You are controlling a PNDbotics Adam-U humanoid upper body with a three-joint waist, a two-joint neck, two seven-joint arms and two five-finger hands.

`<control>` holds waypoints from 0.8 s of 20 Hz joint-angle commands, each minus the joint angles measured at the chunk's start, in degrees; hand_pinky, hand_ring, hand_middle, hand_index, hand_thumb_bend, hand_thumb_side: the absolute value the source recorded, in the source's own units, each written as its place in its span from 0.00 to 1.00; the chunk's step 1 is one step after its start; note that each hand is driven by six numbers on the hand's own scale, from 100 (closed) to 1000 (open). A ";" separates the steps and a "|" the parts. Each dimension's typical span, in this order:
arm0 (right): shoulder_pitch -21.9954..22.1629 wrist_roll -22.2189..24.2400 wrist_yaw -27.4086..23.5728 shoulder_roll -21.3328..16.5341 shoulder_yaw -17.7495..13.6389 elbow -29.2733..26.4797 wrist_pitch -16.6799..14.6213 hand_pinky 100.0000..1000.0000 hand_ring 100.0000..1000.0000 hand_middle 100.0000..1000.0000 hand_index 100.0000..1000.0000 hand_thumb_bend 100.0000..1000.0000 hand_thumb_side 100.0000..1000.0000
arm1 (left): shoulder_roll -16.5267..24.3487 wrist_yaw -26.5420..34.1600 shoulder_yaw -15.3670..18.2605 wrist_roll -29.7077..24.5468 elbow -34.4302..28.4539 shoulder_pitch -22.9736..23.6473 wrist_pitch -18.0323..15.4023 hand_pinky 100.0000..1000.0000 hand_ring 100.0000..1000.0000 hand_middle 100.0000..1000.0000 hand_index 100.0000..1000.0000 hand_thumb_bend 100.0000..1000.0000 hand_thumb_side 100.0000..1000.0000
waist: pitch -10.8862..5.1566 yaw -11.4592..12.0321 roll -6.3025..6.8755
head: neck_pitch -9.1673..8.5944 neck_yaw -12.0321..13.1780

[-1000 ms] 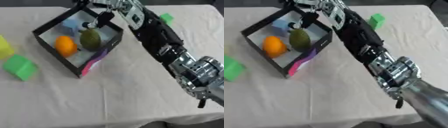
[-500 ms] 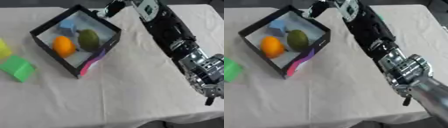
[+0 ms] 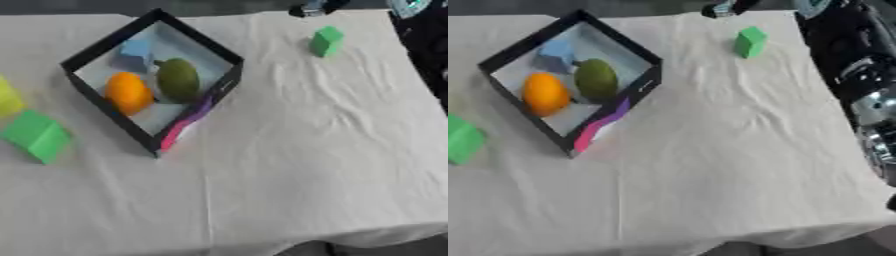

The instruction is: Pick up objects on the table and place them in the box.

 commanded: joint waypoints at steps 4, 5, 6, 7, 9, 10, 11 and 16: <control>0.57 -1.02 2.81 -7.58 -0.56 0.13 -8.49 0.98 0.89 0.84 1.00 0.40 0.52 | 2.14 -0.65 0.36 -0.90 -0.25 -0.48 -0.34 0.78 0.59 0.71 0.73 0.00 0.52 | -1.02 -0.20 0.09 | 0.11 0.56; 0.86 -1.17 2.72 -8.23 -0.52 0.05 -9.75 0.98 0.89 0.84 1.00 0.40 0.54 | 2.12 -0.71 0.31 -1.01 -0.26 -0.61 -0.35 0.78 0.59 0.70 0.73 0.00 0.52 | -0.85 -0.19 0.09 | -0.24 0.72; 1.12 -1.27 2.62 -8.87 -0.43 -0.03 -10.98 0.97 0.89 0.84 1.00 0.40 0.57 | 2.09 -0.78 0.26 -1.12 -0.27 -0.70 -0.37 0.78 0.59 0.70 0.73 0.00 0.52 | -0.70 -0.16 0.09 | -0.56 0.89; 1.32 -1.42 2.72 -9.55 -0.24 -0.27 -12.16 0.97 0.90 0.84 1.00 0.39 0.59 | 2.03 -0.88 0.23 -1.23 -0.26 -0.75 -0.39 0.78 0.59 0.70 0.73 0.00 0.52 | -0.51 -0.17 0.10 | -0.89 1.20; 1.81 -2.08 3.38 -10.68 0.09 -0.70 -13.99 0.96 0.90 0.84 1.00 0.39 0.62 | 1.85 -1.10 0.16 -1.45 -0.24 -0.90 -0.42 0.78 0.59 0.70 0.73 0.00 0.52 | -0.14 -0.18 0.13 | -1.55 1.85; 2.10 -2.56 3.77 -11.11 0.19 -0.85 -14.71 0.96 0.90 0.84 1.00 0.39 0.62 | 1.76 -1.19 0.11 -1.56 -0.24 -0.99 -0.43 0.78 0.59 0.70 0.73 0.00 0.52 | 0.05 -0.16 0.16 | -1.88 2.14; 2.42 -3.07 4.06 -11.55 0.30 -1.02 -15.52 0.96 0.90 0.84 1.00 0.39 0.62 | 1.66 -1.29 0.06 -1.69 -0.26 -1.10 -0.46 0.78 0.59 0.70 0.73 0.00 0.52 | 0.31 -0.11 0.22 | -2.31 2.52; 3.77 -5.52 5.63 -13.66 0.66 -2.43 -18.02 0.95 0.90 0.85 1.00 0.38 0.69 | 1.43 -1.84 -0.07 -2.14 -0.41 -1.60 -0.92 0.78 0.60 0.70 0.73 0.00 0.52 | 1.71 0.43 0.28 | -4.44 3.70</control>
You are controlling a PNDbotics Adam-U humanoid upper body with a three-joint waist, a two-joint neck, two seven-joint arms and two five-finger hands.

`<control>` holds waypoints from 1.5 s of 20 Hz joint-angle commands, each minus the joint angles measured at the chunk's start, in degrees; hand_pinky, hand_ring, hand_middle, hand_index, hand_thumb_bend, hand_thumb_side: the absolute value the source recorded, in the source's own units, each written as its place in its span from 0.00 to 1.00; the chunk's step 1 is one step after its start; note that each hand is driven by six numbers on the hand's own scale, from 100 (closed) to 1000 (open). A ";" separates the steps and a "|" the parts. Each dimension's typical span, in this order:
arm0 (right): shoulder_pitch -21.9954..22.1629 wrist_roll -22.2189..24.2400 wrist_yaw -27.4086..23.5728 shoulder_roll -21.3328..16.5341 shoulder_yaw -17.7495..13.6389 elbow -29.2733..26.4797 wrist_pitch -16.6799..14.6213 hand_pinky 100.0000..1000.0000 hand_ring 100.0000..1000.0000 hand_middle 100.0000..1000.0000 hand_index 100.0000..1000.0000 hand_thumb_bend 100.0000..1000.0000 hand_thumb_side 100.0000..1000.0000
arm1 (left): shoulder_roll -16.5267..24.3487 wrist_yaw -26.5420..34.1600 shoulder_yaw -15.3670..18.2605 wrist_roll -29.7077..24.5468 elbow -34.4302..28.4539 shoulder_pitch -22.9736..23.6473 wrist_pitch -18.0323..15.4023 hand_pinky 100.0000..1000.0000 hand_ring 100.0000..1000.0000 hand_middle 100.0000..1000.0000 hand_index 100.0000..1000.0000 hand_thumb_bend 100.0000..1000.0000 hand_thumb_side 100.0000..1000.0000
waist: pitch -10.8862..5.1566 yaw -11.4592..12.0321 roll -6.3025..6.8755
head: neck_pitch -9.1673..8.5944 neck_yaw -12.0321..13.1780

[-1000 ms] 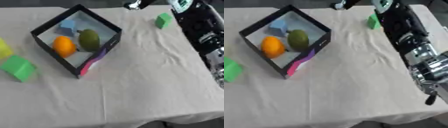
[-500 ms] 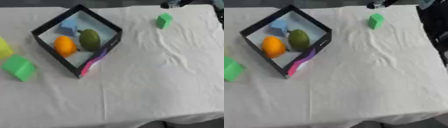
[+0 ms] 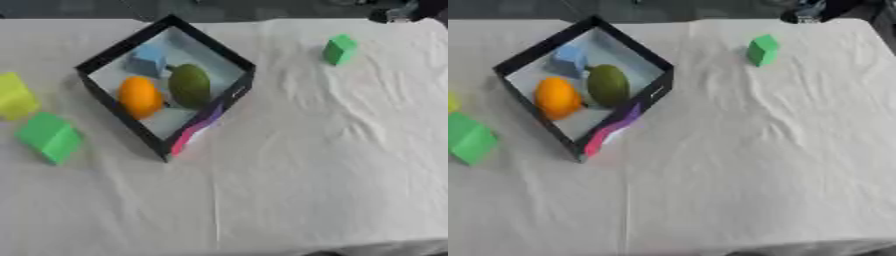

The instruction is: Pick up objects on the table and place them in the box.

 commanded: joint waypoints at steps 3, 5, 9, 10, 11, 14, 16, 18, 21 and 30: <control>0.24 3.54 2.16 -4.45 0.33 -3.04 -7.40 0.94 0.91 0.85 1.00 0.38 0.71 | 1.11 -1.02 0.06 -0.58 -0.77 -0.82 -0.56 0.78 0.61 0.69 0.73 0.00 0.52 | 1.19 0.47 0.23 | -2.84 0.96; 0.84 2.60 2.65 -4.95 0.71 -3.99 -7.41 0.94 0.91 0.85 1.00 0.38 0.72 | 1.06 -1.27 -0.05 -0.74 -0.81 -1.04 -0.73 0.78 0.61 0.71 0.73 0.00 0.52 | 1.66 0.71 0.22 | -3.41 1.03; 1.81 1.03 3.75 -5.59 0.92 -4.77 -7.41 0.94 0.90 0.84 1.00 0.38 0.73 | 0.97 -1.52 -0.16 -0.90 -0.90 -1.32 -1.06 0.78 0.61 0.71 0.73 0.00 0.52 | 2.35 1.07 0.34 | -4.00 0.98; 1.99 0.62 4.04 -5.63 0.90 -4.76 -7.41 0.94 0.90 0.84 1.00 0.38 0.73 | 0.98 -1.51 -0.21 -0.92 -0.94 -1.47 -1.13 0.78 0.61 0.72 0.73 0.00 0.52 | 2.53 1.15 0.38 | -4.07 0.87; 2.13 0.18 4.38 -5.64 0.84 -4.75 -7.41 0.93 0.90 0.84 1.00 0.38 0.73 | 1.00 -1.49 -0.29 -0.98 -0.96 -1.62 -1.18 0.78 0.61 0.72 0.73 0.00 0.52 | 2.70 1.23 0.41 | -4.18 0.76; 2.41 -1.11 5.74 -5.57 0.66 -4.48 -7.41 0.93 0.90 0.84 1.00 0.38 0.73 | 1.01 -1.55 -0.58 -1.36 -0.97 -1.99 -1.29 0.78 0.61 0.72 0.73 0.00 0.52 | 3.16 1.51 0.46 | -4.49 0.56; 2.47 -1.96 6.77 -5.49 0.43 -4.16 -7.41 0.93 0.90 0.84 1.00 0.38 0.73 | 0.96 -1.65 -0.67 -1.63 -0.94 -2.12 -1.40 0.78 0.61 0.72 0.73 0.00 0.52 | 3.46 1.69 0.47 | -4.54 0.38; 2.51 -2.98 8.12 -5.53 0.07 -3.75 -7.41 0.93 0.90 0.84 1.00 0.38 0.73 | 0.90 -1.72 -0.70 -1.84 -0.91 -2.22 -1.50 0.78 0.61 0.72 0.73 0.00 0.52 | 3.71 1.81 0.45 | -4.52 0.29; 2.80 -4.63 10.21 -5.57 -0.41 -2.66 -7.41 0.92 0.90 0.84 1.00 0.38 0.73 | 0.81 -1.81 -0.73 -2.12 -0.88 -2.34 -1.56 0.78 0.61 0.72 0.73 0.00 0.52 | 3.97 1.94 0.37 | -4.56 0.37; 3.36 -10.12 16.01 -5.41 -1.74 -0.42 -7.35 0.91 0.90 0.83 1.00 0.37 0.74 | 0.58 -2.09 -0.81 -2.70 -0.86 -2.76 -1.70 0.78 0.61 0.72 0.72 0.00 0.52 | 4.89 2.48 0.23 | -5.22 0.19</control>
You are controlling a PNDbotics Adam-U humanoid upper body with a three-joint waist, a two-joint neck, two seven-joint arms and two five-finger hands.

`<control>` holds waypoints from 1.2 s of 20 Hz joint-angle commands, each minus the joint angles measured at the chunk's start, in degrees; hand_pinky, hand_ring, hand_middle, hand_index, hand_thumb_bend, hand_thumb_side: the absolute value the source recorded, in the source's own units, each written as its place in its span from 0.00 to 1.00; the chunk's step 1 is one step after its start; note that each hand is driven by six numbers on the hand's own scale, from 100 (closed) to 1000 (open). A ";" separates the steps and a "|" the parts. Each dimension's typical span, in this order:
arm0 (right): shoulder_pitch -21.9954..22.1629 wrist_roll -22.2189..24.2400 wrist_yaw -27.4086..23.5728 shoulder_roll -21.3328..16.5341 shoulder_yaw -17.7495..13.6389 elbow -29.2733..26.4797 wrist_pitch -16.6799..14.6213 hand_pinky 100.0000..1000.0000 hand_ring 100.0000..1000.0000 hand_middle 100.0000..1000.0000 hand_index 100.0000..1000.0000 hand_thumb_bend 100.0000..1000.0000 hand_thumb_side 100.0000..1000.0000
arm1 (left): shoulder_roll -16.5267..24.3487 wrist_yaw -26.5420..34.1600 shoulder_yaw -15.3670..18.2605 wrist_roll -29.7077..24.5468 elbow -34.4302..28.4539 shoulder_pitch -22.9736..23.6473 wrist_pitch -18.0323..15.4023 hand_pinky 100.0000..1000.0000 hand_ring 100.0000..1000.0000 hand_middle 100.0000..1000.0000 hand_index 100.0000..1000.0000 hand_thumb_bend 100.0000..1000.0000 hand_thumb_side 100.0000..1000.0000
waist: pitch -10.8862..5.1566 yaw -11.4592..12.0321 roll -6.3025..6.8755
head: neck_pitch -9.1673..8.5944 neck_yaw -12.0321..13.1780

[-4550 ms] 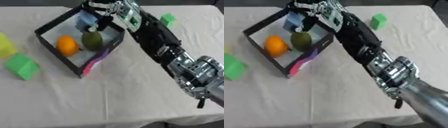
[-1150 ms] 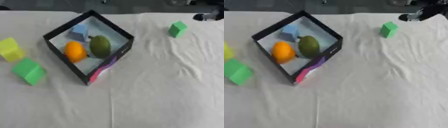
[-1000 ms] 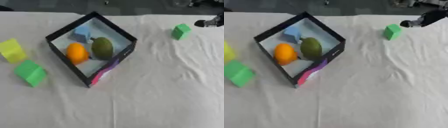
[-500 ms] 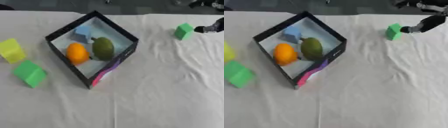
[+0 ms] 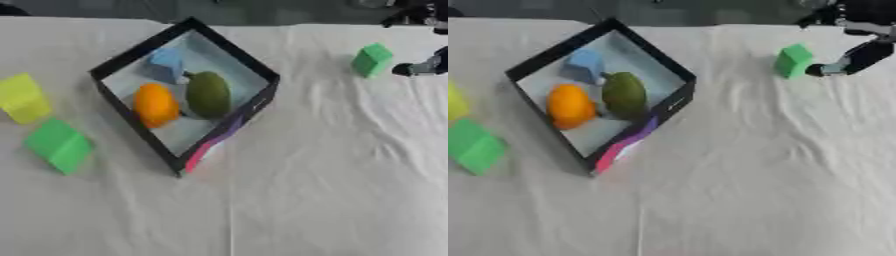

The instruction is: Pick up objects on the table and place them in the box.

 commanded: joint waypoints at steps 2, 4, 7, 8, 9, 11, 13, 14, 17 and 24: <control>-0.80 -2.90 2.75 -2.53 -1.54 0.32 0.03 0.90 0.89 0.83 1.00 0.37 0.74 | 1.04 -0.23 0.18 -0.47 -0.81 -0.49 -0.15 0.78 0.61 0.71 0.72 0.00 0.52 | 0.09 0.16 0.20 | -0.99 -0.23; -0.97 -4.89 3.92 -2.46 -1.96 0.53 0.67 0.90 0.89 0.83 1.00 0.37 0.74 | 0.93 -0.41 0.13 -0.67 -0.78 -0.57 -0.18 0.78 0.61 0.71 0.72 0.00 0.52 | 0.35 0.24 0.16 | -1.15 -0.28; -1.22 -7.45 5.26 -2.40 -2.46 1.00 1.50 0.90 0.89 0.83 1.00 0.37 0.74 | 0.82 -0.66 0.08 -0.93 -0.76 -0.67 -0.25 0.78 0.61 0.71 0.72 0.00 0.52 | 0.69 0.37 0.11 | -1.45 -0.47; -1.35 -8.18 5.59 -2.37 -2.68 1.14 1.74 0.90 0.89 0.83 1.00 0.37 0.74 | 0.78 -0.74 0.07 -1.02 -0.76 -0.72 -0.27 0.78 0.61 0.71 0.72 0.00 0.52 | 0.80 0.44 0.10 | -1.57 -0.50; -1.46 -8.83 5.97 -2.34 -2.87 1.27 1.95 0.90 0.89 0.82 1.00 0.37 0.74 | 0.74 -0.81 0.04 -1.11 -0.76 -0.76 -0.28 0.78 0.61 0.71 0.72 0.00 0.52 | 0.91 0.53 0.08 | -1.69 -0.53; -1.60 -9.98 6.97 -2.33 -3.17 1.44 2.34 0.89 0.89 0.83 1.00 0.37 0.74 | 0.70 -0.93 -0.03 -1.30 -0.76 -0.88 -0.31 0.78 0.61 0.71 0.72 0.00 0.52 | 1.12 0.81 0.01 | -1.91 -0.73; -1.47 -10.94 8.24 -2.41 -3.46 1.67 2.67 0.89 0.88 0.83 1.00 0.37 0.74 | 0.67 -1.00 -0.04 -1.40 -0.81 -0.97 -0.44 0.79 0.61 0.71 0.72 0.00 0.52 | 1.36 1.16 -0.03 | -2.13 -1.00; -1.35 -11.35 8.77 -2.43 -3.61 1.87 2.81 0.89 0.88 0.83 1.00 0.37 0.74 | 0.65 -1.02 -0.02 -1.41 -0.83 -0.98 -0.51 0.79 0.61 0.71 0.72 0.00 0.52 | 1.48 1.29 -0.02 | -2.26 -1.10; -0.96 -12.46 10.16 -2.49 -4.04 2.62 3.25 0.89 0.88 0.83 1.00 0.37 0.74 | 0.55 -1.12 0.03 -1.41 -0.87 -0.97 -0.75 0.79 0.61 0.71 0.72 0.00 0.52 | 1.82 1.56 0.06 | -2.66 -1.35; -0.71 -14.59 12.52 -2.73 -4.97 3.38 4.17 0.88 0.88 0.83 1.00 0.37 0.74 | 0.56 -1.49 -0.11 -1.67 -0.98 -1.27 -1.33 0.79 0.61 0.71 0.72 0.00 0.52 | 2.86 2.34 0.01 | -3.43 -1.68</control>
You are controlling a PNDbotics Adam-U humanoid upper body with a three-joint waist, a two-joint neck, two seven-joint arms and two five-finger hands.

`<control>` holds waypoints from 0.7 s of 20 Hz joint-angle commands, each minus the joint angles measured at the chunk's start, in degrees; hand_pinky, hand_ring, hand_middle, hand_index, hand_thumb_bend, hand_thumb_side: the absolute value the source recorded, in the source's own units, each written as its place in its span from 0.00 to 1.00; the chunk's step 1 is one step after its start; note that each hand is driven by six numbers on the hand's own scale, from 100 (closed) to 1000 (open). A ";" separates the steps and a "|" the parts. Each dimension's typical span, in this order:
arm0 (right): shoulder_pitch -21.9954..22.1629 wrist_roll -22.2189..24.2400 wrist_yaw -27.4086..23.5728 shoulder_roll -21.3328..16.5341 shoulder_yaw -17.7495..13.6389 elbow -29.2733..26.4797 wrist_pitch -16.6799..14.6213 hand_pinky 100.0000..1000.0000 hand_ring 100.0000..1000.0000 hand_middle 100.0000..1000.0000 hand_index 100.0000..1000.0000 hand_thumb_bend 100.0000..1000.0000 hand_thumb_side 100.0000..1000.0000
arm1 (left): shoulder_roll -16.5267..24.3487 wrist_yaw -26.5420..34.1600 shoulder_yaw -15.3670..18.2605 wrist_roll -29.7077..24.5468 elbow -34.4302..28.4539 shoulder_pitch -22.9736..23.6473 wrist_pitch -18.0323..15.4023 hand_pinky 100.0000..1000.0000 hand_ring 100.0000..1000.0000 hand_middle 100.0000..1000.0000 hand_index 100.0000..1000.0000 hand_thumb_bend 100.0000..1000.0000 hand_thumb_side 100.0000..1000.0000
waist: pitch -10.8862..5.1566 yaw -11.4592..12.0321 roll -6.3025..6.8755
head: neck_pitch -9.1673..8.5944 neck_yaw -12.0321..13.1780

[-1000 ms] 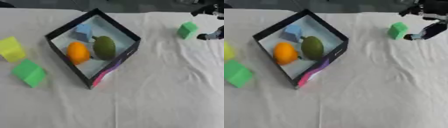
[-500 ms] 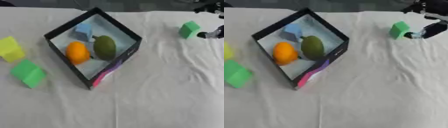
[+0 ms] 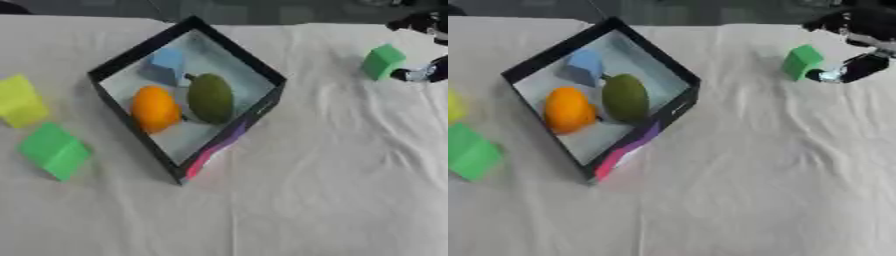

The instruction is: Pick up objects on the table and place them in the box.

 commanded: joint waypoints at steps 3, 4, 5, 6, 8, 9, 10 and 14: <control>-0.29 -1.99 1.72 -3.36 -1.05 -0.70 0.45 0.88 0.89 0.83 1.00 0.37 0.74 | 1.06 -0.86 0.35 -0.14 -0.97 -0.34 -0.70 0.79 0.61 0.71 0.72 0.00 0.52 | 0.25 0.20 -0.19 | -0.85 -0.10; -0.24 -2.54 1.94 -3.68 -1.18 -0.96 0.57 0.88 0.89 0.83 1.00 0.37 0.74 | 1.07 -1.00 0.39 -0.12 -0.99 -0.32 -0.78 0.79 0.61 0.71 0.72 0.00 0.52 | 0.38 0.24 -0.30 | -0.80 -0.11; -0.17 -3.17 2.16 -3.94 -1.31 -1.22 0.72 0.88 0.89 0.83 1.00 0.37 0.74 | 1.09 -1.12 0.41 -0.10 -1.01 -0.34 -0.84 0.79 0.61 0.71 0.72 0.00 0.52 | 0.48 0.30 -0.38 | -0.81 -0.14; -0.16 -3.81 2.35 -4.19 -1.50 -1.45 0.90 0.88 0.89 0.83 1.00 0.37 0.74 | 1.13 -1.22 0.38 -0.12 -1.04 -0.38 -0.89 0.79 0.61 0.71 0.72 0.00 0.52 | 0.60 0.39 -0.47 | -0.88 -0.24; -0.18 -5.01 2.90 -4.59 -1.88 -1.85 1.32 0.88 0.89 0.84 1.00 0.37 0.74 | 1.20 -1.41 0.28 -0.23 -1.09 -0.47 -0.99 0.79 0.61 0.71 0.72 0.00 0.52 | 0.82 0.57 -0.59 | -1.06 -0.52; -0.22 -5.57 3.25 -4.67 -2.04 -1.93 1.52 0.88 0.89 0.84 1.00 0.37 0.74 | 1.22 -1.50 0.27 -0.28 -1.10 -0.49 -1.06 0.79 0.61 0.71 0.72 0.00 0.52 | 0.93 0.63 -0.63 | -1.18 -0.59; -0.25 -6.04 3.53 -4.72 -2.13 -1.95 1.59 0.87 0.89 0.84 1.00 0.37 0.74 | 1.23 -1.59 0.26 -0.30 -1.10 -0.51 -1.12 0.79 0.61 0.71 0.72 0.00 0.52 | 1.05 0.70 -0.68 | -1.31 -0.62; -0.20 -7.21 5.02 -4.87 -2.35 -1.69 1.83 0.87 0.90 0.84 1.00 0.37 0.74 | 1.28 -1.86 0.19 -0.44 -1.15 -0.62 -1.37 0.79 0.61 0.71 0.71 0.00 0.53 | 1.47 1.10 -0.83 | -1.60 -0.84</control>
